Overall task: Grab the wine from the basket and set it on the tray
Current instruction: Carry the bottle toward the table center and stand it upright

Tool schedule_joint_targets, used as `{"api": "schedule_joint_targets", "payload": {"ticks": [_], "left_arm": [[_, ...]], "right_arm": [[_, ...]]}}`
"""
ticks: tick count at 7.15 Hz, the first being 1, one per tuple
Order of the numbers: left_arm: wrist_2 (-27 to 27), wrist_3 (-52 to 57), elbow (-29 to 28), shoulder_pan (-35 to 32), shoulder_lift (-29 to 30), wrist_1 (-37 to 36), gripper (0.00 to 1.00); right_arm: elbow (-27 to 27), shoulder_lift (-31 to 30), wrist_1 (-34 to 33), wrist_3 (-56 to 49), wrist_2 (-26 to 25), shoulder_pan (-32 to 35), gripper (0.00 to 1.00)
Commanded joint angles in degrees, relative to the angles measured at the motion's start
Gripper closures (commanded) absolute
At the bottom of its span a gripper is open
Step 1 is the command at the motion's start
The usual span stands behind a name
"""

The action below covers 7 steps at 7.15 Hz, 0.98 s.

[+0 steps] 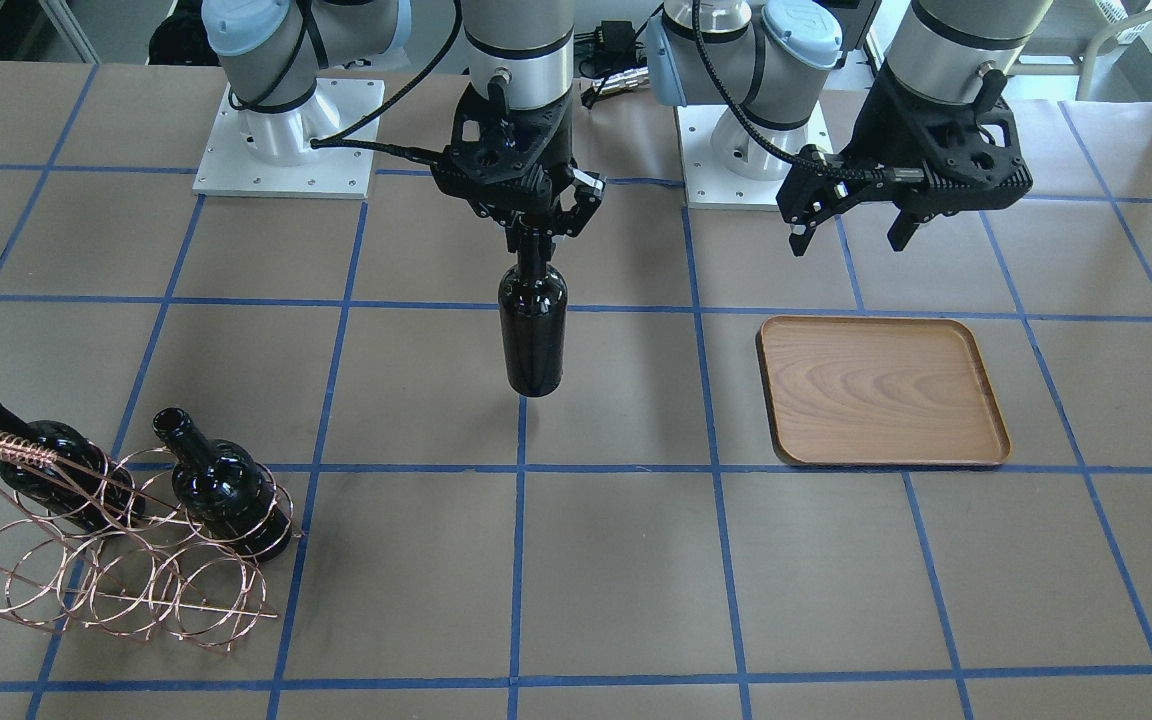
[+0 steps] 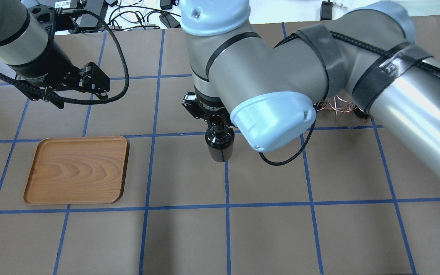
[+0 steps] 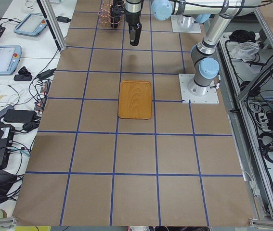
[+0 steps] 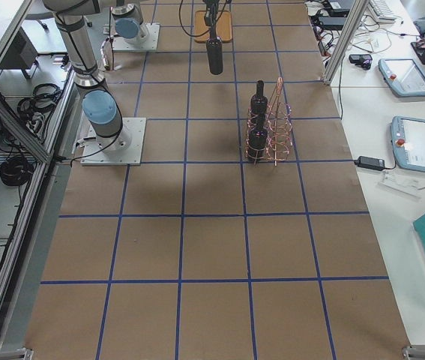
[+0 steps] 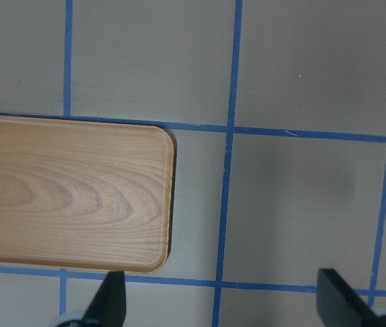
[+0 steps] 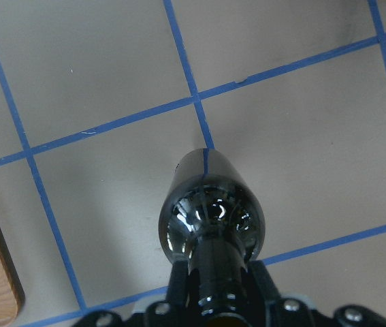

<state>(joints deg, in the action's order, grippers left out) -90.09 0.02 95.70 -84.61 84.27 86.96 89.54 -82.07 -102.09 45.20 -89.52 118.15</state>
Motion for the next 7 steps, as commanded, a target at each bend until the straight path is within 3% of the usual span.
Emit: {"api": "schedule_joint_targets", "payload": {"ticks": [1,4,7], "left_arm": [[0.0,0.1,0.1,0.5,-0.1,-0.1,0.00],[-0.1,0.1,0.2,0.6,0.0,0.0,0.00],[-0.3,0.1,0.4,0.6,0.1,0.7,0.00]], "right_arm": [[-0.3,3.4,-4.9,2.2,0.1,0.6,0.83],[-0.5,5.2,-5.0,2.3,0.1,0.7,0.83],[-5.2,8.2,-3.1,2.3,-0.7,0.7,0.83]]}}
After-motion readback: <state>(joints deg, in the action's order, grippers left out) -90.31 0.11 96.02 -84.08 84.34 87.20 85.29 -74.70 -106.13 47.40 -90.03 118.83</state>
